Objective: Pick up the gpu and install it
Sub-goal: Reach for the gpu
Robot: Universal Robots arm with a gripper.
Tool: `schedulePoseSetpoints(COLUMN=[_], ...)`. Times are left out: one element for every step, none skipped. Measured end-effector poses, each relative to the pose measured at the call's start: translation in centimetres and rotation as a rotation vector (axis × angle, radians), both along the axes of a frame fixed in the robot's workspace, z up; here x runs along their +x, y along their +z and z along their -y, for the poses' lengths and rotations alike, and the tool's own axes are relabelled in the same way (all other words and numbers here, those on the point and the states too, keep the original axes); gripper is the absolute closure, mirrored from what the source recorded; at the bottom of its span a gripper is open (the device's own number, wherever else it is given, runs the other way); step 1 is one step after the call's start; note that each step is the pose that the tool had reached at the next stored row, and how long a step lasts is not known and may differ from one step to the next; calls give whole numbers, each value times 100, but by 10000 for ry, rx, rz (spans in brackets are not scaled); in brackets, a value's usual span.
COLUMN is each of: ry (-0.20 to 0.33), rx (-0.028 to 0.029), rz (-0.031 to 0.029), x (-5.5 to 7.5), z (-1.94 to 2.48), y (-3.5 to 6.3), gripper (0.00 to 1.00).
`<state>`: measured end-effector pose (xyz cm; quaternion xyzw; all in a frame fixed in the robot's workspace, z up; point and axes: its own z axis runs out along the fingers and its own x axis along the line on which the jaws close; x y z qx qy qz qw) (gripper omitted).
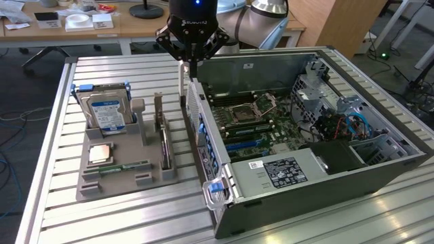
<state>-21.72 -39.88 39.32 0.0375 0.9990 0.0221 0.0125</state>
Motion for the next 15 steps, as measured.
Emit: schedulePoseSetpoints(ry=[0,1,1,2,2,1,0,0,1,2,1,2,2,1,0], rx=[0,0,0,0,0,0,1,1,1,1,0,0,0,0,1], rz=[0,0,-1,0,0,0,1,0,0,0,-1,-1,-1,-1,-1], x=[-24,-49,-75,-103,-132,-162,-193,-221,-249,-275,-300,-324,-349,-372,-397], z=[0,0,0,0,0,0,0,0,0,0,0,0,0,0,0], y=[0,0,0,0,-1,-1,-1,-1,-1,-2,-1,-2,-2,-2,-3], gripper=[89,89,89,89,89,89,89,89,89,89,89,89,89,89,89])
